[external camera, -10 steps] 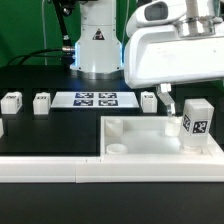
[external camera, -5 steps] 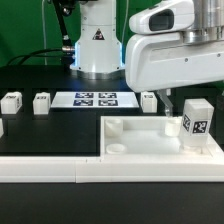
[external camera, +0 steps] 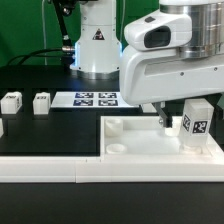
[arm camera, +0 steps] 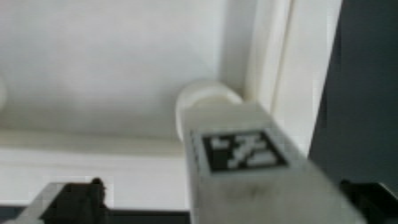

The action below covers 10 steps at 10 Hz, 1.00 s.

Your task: Assemble square table

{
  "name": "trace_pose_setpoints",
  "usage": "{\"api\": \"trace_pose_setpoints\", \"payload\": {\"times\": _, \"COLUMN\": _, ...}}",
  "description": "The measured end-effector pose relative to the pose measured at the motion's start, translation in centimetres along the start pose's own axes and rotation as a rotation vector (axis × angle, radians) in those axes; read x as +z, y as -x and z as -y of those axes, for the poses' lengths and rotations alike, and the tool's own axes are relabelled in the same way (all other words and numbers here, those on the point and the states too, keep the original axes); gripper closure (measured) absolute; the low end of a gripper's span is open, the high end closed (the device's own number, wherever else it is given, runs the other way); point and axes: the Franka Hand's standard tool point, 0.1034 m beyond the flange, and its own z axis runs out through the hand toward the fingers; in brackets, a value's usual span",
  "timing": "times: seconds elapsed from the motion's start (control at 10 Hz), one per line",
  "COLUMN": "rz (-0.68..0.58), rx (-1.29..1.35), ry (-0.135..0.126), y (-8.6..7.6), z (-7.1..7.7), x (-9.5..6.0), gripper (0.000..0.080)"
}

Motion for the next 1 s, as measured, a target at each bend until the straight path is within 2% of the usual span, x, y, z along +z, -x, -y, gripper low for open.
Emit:
{"api": "trace_pose_setpoints", "payload": {"times": 0.2, "rz": 0.002, "rx": 0.024, "ry": 0.0, "y": 0.15, "z": 0.04, "x": 0.19, "gripper": 0.015}}
{"api": "trace_pose_setpoints", "payload": {"times": 0.4, "rz": 0.003, "rx": 0.023, "ry": 0.0, "y": 0.16, "z": 0.01, "x": 0.22, "gripper": 0.0412}}
{"api": "trace_pose_setpoints", "payload": {"times": 0.5, "rz": 0.003, "rx": 0.111, "ry": -0.002, "y": 0.16, "z": 0.06, "x": 0.22, "gripper": 0.0412}}
{"api": "trace_pose_setpoints", "payload": {"times": 0.6, "rz": 0.003, "rx": 0.189, "ry": -0.001, "y": 0.16, "z": 0.07, "x": 0.22, "gripper": 0.0512}}
{"api": "trace_pose_setpoints", "payload": {"times": 1.0, "rz": -0.028, "rx": 0.522, "ry": 0.001, "y": 0.19, "z": 0.02, "x": 0.31, "gripper": 0.0512}}
